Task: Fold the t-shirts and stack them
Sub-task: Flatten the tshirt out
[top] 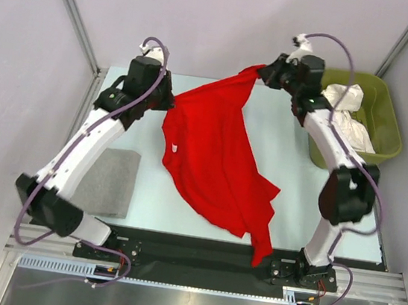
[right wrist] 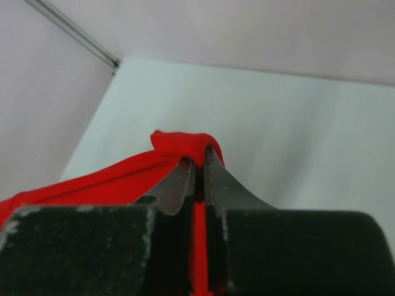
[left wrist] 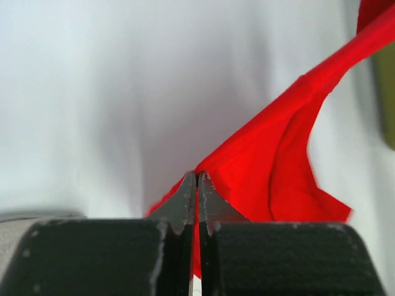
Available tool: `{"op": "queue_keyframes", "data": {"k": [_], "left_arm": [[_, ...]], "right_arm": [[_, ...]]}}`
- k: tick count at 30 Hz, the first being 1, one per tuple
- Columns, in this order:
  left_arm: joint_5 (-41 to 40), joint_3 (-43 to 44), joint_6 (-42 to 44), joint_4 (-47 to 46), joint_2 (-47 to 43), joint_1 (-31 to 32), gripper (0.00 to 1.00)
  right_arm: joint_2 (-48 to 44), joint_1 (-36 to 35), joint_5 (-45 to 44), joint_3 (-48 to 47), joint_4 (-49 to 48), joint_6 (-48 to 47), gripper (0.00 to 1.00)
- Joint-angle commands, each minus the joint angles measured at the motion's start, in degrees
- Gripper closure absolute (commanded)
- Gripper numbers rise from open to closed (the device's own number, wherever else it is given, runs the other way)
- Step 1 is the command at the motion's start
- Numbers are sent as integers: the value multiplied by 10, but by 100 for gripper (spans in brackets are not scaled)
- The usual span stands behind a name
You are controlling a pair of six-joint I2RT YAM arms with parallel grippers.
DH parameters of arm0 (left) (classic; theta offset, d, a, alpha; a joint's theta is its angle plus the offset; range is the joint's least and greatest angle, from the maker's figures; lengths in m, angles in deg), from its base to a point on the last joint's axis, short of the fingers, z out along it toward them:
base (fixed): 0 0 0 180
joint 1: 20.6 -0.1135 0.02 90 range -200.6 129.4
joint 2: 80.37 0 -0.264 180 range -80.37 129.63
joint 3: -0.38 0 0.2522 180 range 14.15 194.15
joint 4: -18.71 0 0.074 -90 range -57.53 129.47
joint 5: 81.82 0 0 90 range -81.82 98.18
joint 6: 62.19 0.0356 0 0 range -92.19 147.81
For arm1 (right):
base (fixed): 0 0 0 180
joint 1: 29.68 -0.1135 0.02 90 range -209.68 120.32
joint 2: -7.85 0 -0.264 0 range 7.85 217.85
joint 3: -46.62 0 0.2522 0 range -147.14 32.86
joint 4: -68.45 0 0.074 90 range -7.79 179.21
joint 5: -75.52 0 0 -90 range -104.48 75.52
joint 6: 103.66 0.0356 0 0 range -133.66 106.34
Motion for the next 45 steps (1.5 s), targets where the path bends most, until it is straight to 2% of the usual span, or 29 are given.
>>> {"op": "queue_keyframes", "data": {"k": [1,4,6,7,8,9,10,11,13,14,15,16,17,19,20,21,23,24,26,28,30,32,35,40,45], "left_arm": [[-69,-21,49,-34,16,-50,100],[-53,30,52,-36,94,-71,100],[-48,81,64,-23,140,-80,100],[-55,103,67,-6,187,-81,99],[-63,150,67,36,212,-85,86],[-73,169,66,55,227,-86,78],[-83,176,66,64,239,-87,64],[-86,171,67,67,236,-87,45],[-89,150,65,67,222,-87,36],[-83,122,61,67,212,-87,30],[-78,104,52,66,187,-87,30],[-68,86,46,65,174,-87,30],[-42,47,38,65,162,-87,31],[8,-1,14,58,121,-87,36],[29,-56,5,52,107,-85,40],[68,-82,-16,44,84,-84,41],[111,-161,-35,30,60,-82,42],[123,-185,-49,16,49,-79,41],[134,-249,-59,1,23,-76,39],[152,-276,-69,-19,17,-75,39],[161,-300,-76,-35,23,-74,37],[179,-314,-81,-51,39,-74,37],[191,-325,-88,-73,70,-69,35],[204,-325,-95,-94,129,-66,34],[192,-308,-101,-116,178,-55,34]], "right_arm": [[52,14,-153,-101,-47,-66,99],[135,12,-187,-162,-14,-46,99],[200,7,-180,-219,65,-40,95],[223,6,-180,-299,108,-39,91],[246,3,-185,-342,208,-35,74],[288,3,-187,-385,265,-27,65],[300,3,-185,-449,360,-25,46],[305,3,-182,-457,391,-25,38],[268,4,-197,-431,440,-17,27],[243,4,-196,-352,452,-13,20],[216,3,-187,-301,446,-12,18],[150,0,-186,-254,436,-18,16],[120,-2,-190,-156,425,-18,13],[55,-5,-187,-69,422,-17,10],[-3,-8,-185,-29,421,-10,9],[-31,-11,-180,54,420,-8,9],[-114,-18,-154,129,416,2,9],[-139,-20,-138,206,416,9,9],[-194,-23,-119,280,410,27,13],[-268,-26,-83,375,400,52,18],[-329,-37,-73,427,377,67,22],[-360,-43,-66,493,345,78,24],[-383,-42,-58,532,329,87,24],[-349,-44,-57,547,318,92,23],[-325,-48,-55,572,285,96,28]]}}
